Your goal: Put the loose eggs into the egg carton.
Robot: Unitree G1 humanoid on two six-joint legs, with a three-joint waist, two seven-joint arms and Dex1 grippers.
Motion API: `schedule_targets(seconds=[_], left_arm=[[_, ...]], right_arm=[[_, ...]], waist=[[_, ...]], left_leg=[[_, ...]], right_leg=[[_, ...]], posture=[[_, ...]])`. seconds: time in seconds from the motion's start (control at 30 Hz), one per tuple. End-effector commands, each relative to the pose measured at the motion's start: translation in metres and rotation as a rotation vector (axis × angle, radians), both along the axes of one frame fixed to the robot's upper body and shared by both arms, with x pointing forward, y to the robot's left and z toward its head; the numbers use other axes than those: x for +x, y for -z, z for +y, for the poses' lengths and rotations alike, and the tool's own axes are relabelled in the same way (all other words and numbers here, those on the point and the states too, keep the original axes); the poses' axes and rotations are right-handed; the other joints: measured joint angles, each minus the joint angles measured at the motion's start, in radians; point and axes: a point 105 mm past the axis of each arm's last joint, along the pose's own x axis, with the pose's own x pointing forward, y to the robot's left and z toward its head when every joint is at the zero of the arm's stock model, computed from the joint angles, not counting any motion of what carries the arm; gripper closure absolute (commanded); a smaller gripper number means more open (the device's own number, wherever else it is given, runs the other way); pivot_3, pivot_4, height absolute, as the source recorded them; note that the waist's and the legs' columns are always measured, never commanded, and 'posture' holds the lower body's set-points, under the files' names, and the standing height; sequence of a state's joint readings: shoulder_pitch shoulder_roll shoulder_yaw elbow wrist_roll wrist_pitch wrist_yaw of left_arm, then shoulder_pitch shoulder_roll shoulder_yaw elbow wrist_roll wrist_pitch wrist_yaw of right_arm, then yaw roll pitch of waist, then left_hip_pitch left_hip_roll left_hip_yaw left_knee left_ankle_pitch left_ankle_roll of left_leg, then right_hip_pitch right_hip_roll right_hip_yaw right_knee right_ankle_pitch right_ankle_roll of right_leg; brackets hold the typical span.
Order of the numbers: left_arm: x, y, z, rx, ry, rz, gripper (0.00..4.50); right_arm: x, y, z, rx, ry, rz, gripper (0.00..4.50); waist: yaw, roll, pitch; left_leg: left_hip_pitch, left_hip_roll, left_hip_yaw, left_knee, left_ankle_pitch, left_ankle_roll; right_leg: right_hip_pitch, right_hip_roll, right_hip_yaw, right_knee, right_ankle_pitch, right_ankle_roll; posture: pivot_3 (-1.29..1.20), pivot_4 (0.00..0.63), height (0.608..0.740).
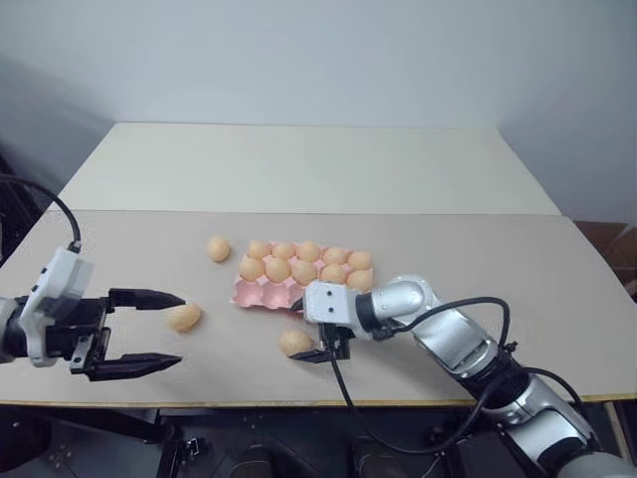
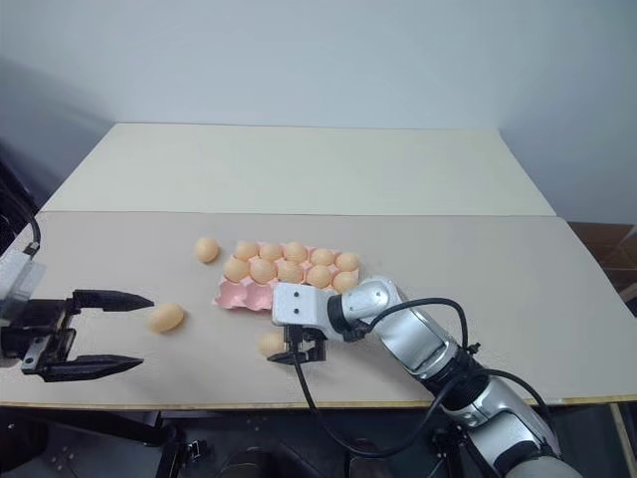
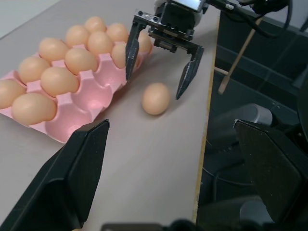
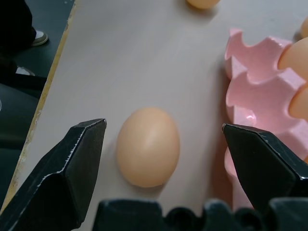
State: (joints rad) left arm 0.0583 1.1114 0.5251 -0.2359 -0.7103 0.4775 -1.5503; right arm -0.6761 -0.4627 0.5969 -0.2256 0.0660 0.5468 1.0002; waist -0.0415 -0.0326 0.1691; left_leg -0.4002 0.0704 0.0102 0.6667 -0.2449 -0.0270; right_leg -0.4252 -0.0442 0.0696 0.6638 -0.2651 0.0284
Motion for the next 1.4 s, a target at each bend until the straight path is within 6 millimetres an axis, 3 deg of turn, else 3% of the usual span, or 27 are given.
schedule_targets(seconds=[0.03, 0.17, 0.3, 0.47, 0.57, 0.83, 1.0, 1.2, 1.23, 1.4], left_arm=[[-0.006, 0.001, 0.002, 0.069, 0.055, 0.006, 0.0], [-0.008, 0.006, 0.005, 0.117, 0.073, 0.006, 0.0], [-0.007, 0.005, 0.002, 0.096, 0.075, -0.001, 0.0], [-0.007, 0.004, 0.002, 0.096, 0.066, -0.009, 0.0], [-0.007, 0.003, 0.002, 0.091, 0.06, -0.01, 0.0], [-0.005, -0.003, 0.004, 0.043, 0.016, -0.03, 0.0], [-0.005, -0.004, 0.005, 0.04, 0.008, -0.037, 0.0], [-0.005, -0.004, 0.005, 0.043, 0.006, -0.043, 0.0], [-0.005, -0.004, 0.004, 0.043, 0.006, -0.044, 0.0], [-0.004, -0.004, 0.004, 0.045, 0.008, -0.047, 0.0]], right_arm=[[-0.002, 0.001, 0.005, -0.016, -0.031, -0.011, 0.03], [0.001, 0.008, 0.007, -0.041, -0.026, 0.003, 0.03], [0.002, 0.011, 0.009, -0.056, -0.027, -0.006, 0.9], [0.0, 0.011, 0.007, -0.055, -0.035, 0.0, 2.55], [0.002, 0.002, 0.009, -0.003, -0.028, 0.011, 2.68], [0.027, -0.046, 0.014, 0.26, 0.081, 0.049, 2.68], [0.048, -0.044, 0.011, 0.256, 0.182, -0.001, 2.68], [0.053, -0.041, 0.009, 0.221, 0.196, -0.021, 2.68], [0.053, -0.041, 0.009, 0.216, 0.198, -0.025, 1.98], [0.05, -0.051, 0.006, 0.24, 0.175, -0.033, 0.35]], waist=[[-0.001, 0.0, 0.0], [0.0, 0.0, 0.0], [0.001, 0.0, 0.0], [0.001, 0.0, 0.0], [0.0, 0.0, 0.0], [-0.002, 0.0, 0.0], [-0.002, 0.0, 0.0], [-0.002, 0.0, 0.0], [-0.003, 0.0, 0.0], [-0.003, 0.0, 0.0]], left_leg=[[0.0, 0.0, 0.0, 0.0, 0.0, 0.0], [0.0, 0.0, 0.0, 0.0, 0.0, 0.0], [0.0, 0.0, 0.0, 0.0, 0.0, 0.0], [0.0, 0.0, 0.0, 0.0, 0.0, 0.0], [0.0, 0.0, 0.0, 0.0, 0.0, 0.0], [0.0, 0.0, 0.0, 0.0, 0.0, 0.0], [0.0, 0.0, 0.0, 0.0, 0.0, 0.0], [0.0, 0.0, 0.0, 0.0, 0.0, 0.0], [0.0, 0.0, 0.0, 0.0, 0.0, 0.0], [0.0, 0.0, 0.0, 0.0, 0.0, 0.0]], right_leg=[[0.0, 0.0, 0.0, 0.0, 0.0, 0.0], [0.0, 0.0, 0.0, 0.0, 0.0, 0.0], [0.0, 0.0, 0.0, 0.0, 0.0, 0.0], [0.0, 0.0, 0.0, 0.0, 0.0, 0.0], [0.0, 0.0, 0.0, 0.0, 0.0, 0.0], [0.0, 0.0, 0.0, 0.0, 0.0, 0.0], [0.0, 0.0, 0.0, 0.0, 0.0, 0.0], [0.0, 0.0, 0.0, 0.0, 0.0, 0.0], [0.0, 0.0, 0.0, 0.0, 0.0, 0.0], [0.0, 0.0, 0.0, 0.0, 0.0, 0.0]], posture=[[0.0, 0.15, 0.74], [0.0, 0.15, 0.74], [0.0, 0.15, 0.74], [0.0, 0.15, 0.74], [0.0, 0.15, 0.74], [0.0, 0.15, 0.74], [0.0, 0.15, 0.74], [0.0, 0.15, 0.74], [0.0, 0.15, 0.74], [0.0, 0.15, 0.74]])
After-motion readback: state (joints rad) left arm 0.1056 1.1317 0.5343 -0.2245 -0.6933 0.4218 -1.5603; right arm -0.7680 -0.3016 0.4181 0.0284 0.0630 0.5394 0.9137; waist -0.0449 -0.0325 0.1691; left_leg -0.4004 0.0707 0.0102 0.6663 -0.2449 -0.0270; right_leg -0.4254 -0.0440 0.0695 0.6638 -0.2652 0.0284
